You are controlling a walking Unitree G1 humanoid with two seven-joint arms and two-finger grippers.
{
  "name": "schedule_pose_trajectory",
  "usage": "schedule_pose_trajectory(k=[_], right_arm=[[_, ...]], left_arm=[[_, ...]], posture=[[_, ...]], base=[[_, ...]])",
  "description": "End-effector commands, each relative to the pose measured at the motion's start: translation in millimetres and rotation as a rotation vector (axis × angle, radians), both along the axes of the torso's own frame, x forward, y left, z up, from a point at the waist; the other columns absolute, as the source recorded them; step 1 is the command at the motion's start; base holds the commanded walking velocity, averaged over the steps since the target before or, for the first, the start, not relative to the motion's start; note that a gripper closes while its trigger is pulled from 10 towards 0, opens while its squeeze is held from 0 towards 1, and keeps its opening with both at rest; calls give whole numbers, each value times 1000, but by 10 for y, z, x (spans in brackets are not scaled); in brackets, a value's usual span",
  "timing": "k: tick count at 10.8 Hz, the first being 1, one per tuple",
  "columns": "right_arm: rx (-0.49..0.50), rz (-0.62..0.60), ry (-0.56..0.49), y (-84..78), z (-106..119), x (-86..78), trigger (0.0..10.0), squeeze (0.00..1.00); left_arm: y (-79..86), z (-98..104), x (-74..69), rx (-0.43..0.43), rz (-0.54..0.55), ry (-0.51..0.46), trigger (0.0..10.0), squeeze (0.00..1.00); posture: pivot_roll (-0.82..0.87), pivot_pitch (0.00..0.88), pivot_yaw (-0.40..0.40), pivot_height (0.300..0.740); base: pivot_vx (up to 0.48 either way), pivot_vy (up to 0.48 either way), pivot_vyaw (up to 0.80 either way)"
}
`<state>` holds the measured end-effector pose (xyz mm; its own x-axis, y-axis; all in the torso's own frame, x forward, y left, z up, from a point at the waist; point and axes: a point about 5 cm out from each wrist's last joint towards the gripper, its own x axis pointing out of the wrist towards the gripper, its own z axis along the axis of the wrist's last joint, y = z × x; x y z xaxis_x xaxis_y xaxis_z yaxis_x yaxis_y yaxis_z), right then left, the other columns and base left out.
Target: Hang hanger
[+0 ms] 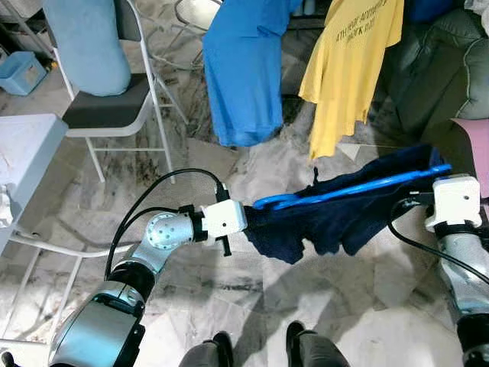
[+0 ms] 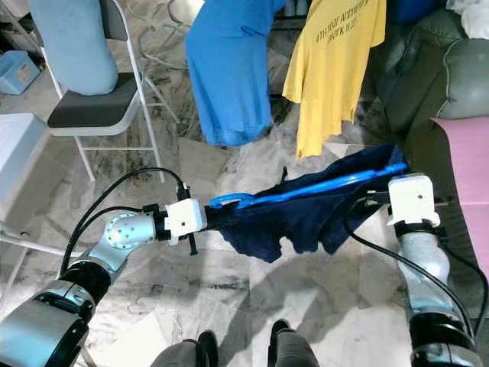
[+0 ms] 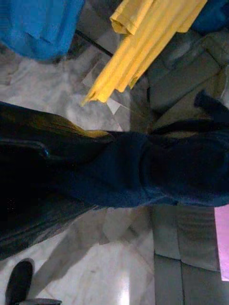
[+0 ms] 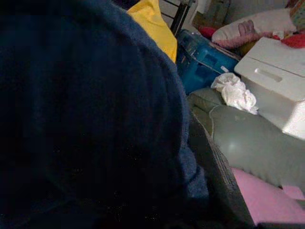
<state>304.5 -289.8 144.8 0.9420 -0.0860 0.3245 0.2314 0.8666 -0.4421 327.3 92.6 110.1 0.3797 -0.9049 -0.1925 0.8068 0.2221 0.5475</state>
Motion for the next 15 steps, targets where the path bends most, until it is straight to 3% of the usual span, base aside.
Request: schedule_pose_trajectory(k=[1,5,7,9,10,11,13,14,15], right_arm=[[33,-136,-82,-272,152,-95,0,0],[-4,-123,-153,-243,348,-104,0,0],[-3,-97,-196,-192,479,-107,0,0],[-1,-54,-230,-105,600,-97,0,0],[-2,-27,-250,-59,679,-82,0,0],[-1,13,-270,13,775,-57,0,0],[-10,58,-280,106,864,-35,0,0],[-10,77,-272,153,875,-31,0,0],[-6,86,-264,170,865,-31,0,0]], left_arm=[[296,-219,-49,102,73,93,10000,0],[432,-420,-101,196,125,211,9882,0],[493,-551,-154,202,165,325,7294,0],[515,-634,-193,221,183,385,5451,0],[523,-671,-213,228,189,407,6353,0],[527,-697,-223,230,205,420,7961,0],[501,-720,-238,227,205,429,8549,0],[490,-725,-242,225,205,428,9608,0],[483,-718,-236,222,207,422,10000,0]], posture=[[-162,241,132,740],[-166,243,136,740],[-172,246,138,740],[-177,247,137,740],[-180,246,134,740],[-183,245,134,740],[-185,244,133,740],[-184,243,131,740],[-183,243,131,740]], base=[[0,0,0],[0,0,0],[0,0,0],[0,0,0],[0,0,0],[0,0,0],[0,0,0],[0,0,0],[0,0,0]])
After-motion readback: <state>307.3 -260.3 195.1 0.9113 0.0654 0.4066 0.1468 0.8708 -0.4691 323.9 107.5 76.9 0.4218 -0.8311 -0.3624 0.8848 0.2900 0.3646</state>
